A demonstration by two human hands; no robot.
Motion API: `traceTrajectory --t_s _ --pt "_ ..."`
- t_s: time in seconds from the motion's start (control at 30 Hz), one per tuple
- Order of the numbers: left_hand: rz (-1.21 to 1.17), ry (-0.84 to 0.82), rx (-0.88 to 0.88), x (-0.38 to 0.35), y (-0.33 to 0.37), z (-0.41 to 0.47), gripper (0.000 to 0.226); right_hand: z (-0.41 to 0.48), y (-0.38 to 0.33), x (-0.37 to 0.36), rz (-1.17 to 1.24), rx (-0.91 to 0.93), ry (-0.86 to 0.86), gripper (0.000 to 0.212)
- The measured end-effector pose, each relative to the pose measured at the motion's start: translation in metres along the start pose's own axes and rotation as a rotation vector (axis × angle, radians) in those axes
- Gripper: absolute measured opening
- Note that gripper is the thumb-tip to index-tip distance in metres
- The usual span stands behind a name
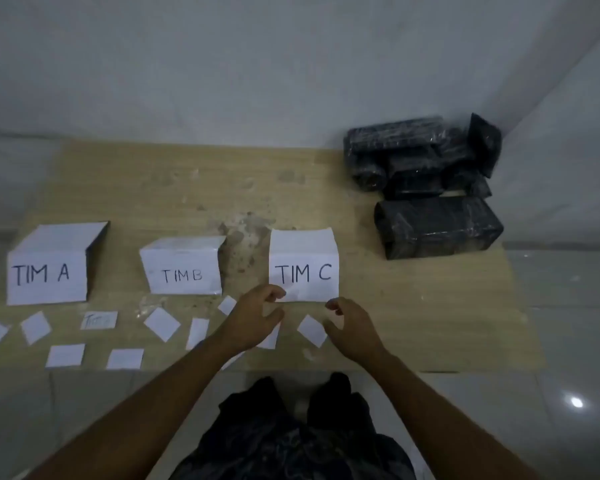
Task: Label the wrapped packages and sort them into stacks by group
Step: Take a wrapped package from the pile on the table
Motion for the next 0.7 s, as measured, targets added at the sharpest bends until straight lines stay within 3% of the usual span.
traceTrajectory --t_s 0.13,0.3,0.53,0.7 --pt "0.044 0.010 0.040 -0.007 -0.020 0.001 0.026 0.000 0.020 -0.032 -0.094 -0.187 -0.056 0.051" --pt "0.018 0.003 0.073 -0.015 -0.028 0.001 0.029 0.000 0.027 -0.046 -0.264 -0.202 0.017 0.065" --pt "0.011 -0.039 0.108 -0.021 -0.029 -0.006 0.031 0.000 0.025 -0.054 -0.236 -0.240 -0.018 0.052" --pt "-0.018 -0.056 0.112 -0.022 -0.032 -0.010 0.027 0.001 0.029 -0.055 -0.051 -0.273 0.008 0.025"
Point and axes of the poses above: each hand's wrist, its own z-axis towards the middle knuckle, its own x-axis out of the back of the hand, y = z × x, the point moved 7 cm from there along z, towards the middle knuckle, and after that the axes turned 4 degrees about -z, right-handed, at the moved point
